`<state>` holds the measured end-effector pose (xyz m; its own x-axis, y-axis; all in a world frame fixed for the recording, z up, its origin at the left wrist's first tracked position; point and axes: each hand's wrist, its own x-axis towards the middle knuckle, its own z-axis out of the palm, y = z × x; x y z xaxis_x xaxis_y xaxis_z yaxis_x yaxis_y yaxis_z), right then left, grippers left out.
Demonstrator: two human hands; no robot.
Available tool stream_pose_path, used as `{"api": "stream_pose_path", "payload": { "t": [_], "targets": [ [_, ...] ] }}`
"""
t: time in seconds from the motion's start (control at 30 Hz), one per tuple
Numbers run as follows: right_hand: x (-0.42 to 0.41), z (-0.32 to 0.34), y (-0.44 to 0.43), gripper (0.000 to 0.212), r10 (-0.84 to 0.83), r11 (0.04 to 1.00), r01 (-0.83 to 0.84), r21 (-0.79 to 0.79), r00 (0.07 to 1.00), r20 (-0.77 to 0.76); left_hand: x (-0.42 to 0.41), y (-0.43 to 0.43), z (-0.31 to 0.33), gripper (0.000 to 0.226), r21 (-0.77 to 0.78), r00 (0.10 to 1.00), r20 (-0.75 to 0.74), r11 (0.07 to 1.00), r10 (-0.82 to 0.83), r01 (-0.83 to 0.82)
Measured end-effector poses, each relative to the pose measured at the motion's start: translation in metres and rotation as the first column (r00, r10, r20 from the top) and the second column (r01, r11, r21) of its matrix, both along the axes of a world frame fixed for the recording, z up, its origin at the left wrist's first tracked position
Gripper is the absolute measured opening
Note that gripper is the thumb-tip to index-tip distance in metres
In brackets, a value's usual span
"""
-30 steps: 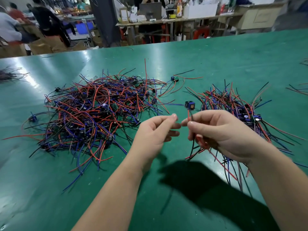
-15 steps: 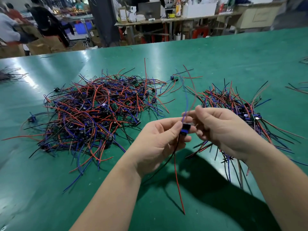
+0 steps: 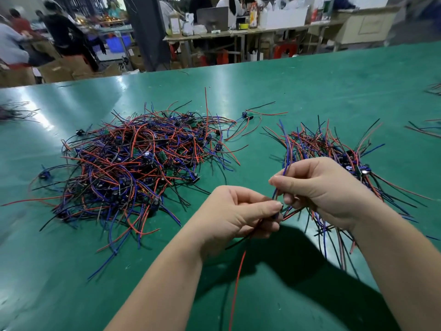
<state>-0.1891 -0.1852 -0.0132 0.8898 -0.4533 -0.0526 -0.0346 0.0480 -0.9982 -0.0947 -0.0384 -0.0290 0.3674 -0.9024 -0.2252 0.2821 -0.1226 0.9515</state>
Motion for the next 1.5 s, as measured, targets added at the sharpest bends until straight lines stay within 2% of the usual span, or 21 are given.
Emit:
{"api": "stream_pose_path", "payload": {
  "t": [0.07, 0.17, 0.27, 0.47, 0.57, 0.7, 0.8, 0.83, 0.9, 0.97, 1.03, 1.1, 1.17, 1.23, 1.33, 1.43, 1.5],
  "targets": [
    [-0.002, 0.005, -0.006, 0.012, -0.073, 0.996, 0.073, 0.044, 0.997, 0.011, 0.001, 0.003, 0.001, 0.015, 0.026, 0.997, 0.022, 0.997, -0.069, 0.068],
    [-0.008, 0.014, -0.021, 0.025, -0.25, 0.96, 0.244, 0.139, 0.968, 0.032, 0.002, 0.006, 0.002, 0.006, 0.072, 0.985, 0.038, 0.984, -0.166, 0.163],
    [-0.014, 0.021, -0.03, 0.022, -0.37, 0.909, 0.347, 0.229, 0.927, 0.061, 0.001, 0.006, 0.0, 0.004, 0.099, 0.966, 0.071, 0.965, -0.248, 0.241],
    [-0.016, 0.024, -0.032, 0.015, -0.385, 0.899, 0.357, 0.254, 0.921, 0.066, 0.002, 0.008, -0.001, 0.017, 0.08, 0.955, 0.136, 0.963, -0.265, 0.256],
    [-0.019, 0.025, -0.035, 0.018, -0.343, 0.91, 0.305, 0.282, 0.934, 0.098, 0.004, 0.007, -0.003, 0.013, 0.071, 0.966, 0.131, 0.974, -0.222, 0.214],
    [-0.024, 0.029, -0.038, 0.029, -0.202, 0.949, 0.158, 0.274, 0.969, 0.141, 0.008, 0.004, -0.004, 0.001, 0.087, 0.981, 0.157, 0.991, -0.112, 0.099],
    [-0.027, 0.032, -0.043, 0.039, -0.201, 0.942, 0.139, 0.305, 0.962, 0.184, 0.012, 0.002, -0.004, 0.021, 0.042, 0.982, 0.186, 0.999, 0.023, -0.031],
    [-0.028, 0.032, -0.045, 0.042, -0.23, 0.933, 0.162, 0.32, 0.955, 0.187, 0.012, 0.001, -0.003, 0.027, -0.006, 0.988, 0.132, 0.997, 0.075, -0.075],
    [-0.028, 0.029, -0.047, 0.037, -0.254, 0.937, 0.201, 0.287, 0.953, 0.165, 0.014, 0.0, -0.002, 0.031, -0.13, 0.986, -0.078, 0.98, 0.144, -0.153],
    [-0.023, 0.021, -0.044, 0.022, -0.214, 0.965, 0.19, 0.18, 0.968, 0.127, 0.014, 0.0, 0.002, 0.028, -0.227, 0.945, -0.283, 0.945, 0.167, -0.235],
    [-0.016, 0.012, -0.036, 0.008, -0.155, 0.986, 0.151, 0.066, 0.986, 0.061, 0.014, 0.0, 0.005, 0.025, -0.288, 0.896, -0.409, 0.907, 0.175, -0.309],
    [-0.01, 0.002, -0.029, 0.018, -0.054, 0.998, 0.054, -0.031, 0.999, -0.004, 0.013, -0.001, 0.007, 0.025, -0.315, 0.847, -0.49, 0.864, 0.208, -0.394],
    [-0.008, -0.004, -0.023, 0.028, 0.128, 0.986, -0.138, -0.095, 0.987, -0.095, 0.012, -0.003, 0.008, 0.028, -0.32, 0.807, -0.534, 0.822, 0.254, -0.47],
    [-0.009, -0.006, -0.02, 0.035, 0.302, 0.95, -0.311, -0.026, 0.937, -0.177, 0.013, -0.003, 0.008, 0.035, -0.322, 0.768, -0.578, 0.787, 0.277, -0.526],
    [-0.012, -0.005, -0.023, 0.037, 0.396, 0.918, -0.393, 0.05, 0.905, -0.155, 0.018, -0.002, 0.009, 0.049, -0.333, 0.704, -0.654, 0.731, 0.276, -0.595],
    [-0.016, -0.002, -0.025, 0.047, 0.477, 0.877, -0.48, 0.009, 0.869, -0.129, 0.021, -0.002, 0.01, 0.033, -0.334, 0.666, -0.675, 0.673, 0.319, -0.661],
    [-0.017, -0.003, -0.022, 0.062, 0.6, 0.8, -0.596, 0.067, 0.793, -0.103, 0.018, -0.005, 0.008, 0.023, -0.353, 0.686, -0.63, 0.652, 0.365, -0.671]
  ]
}}
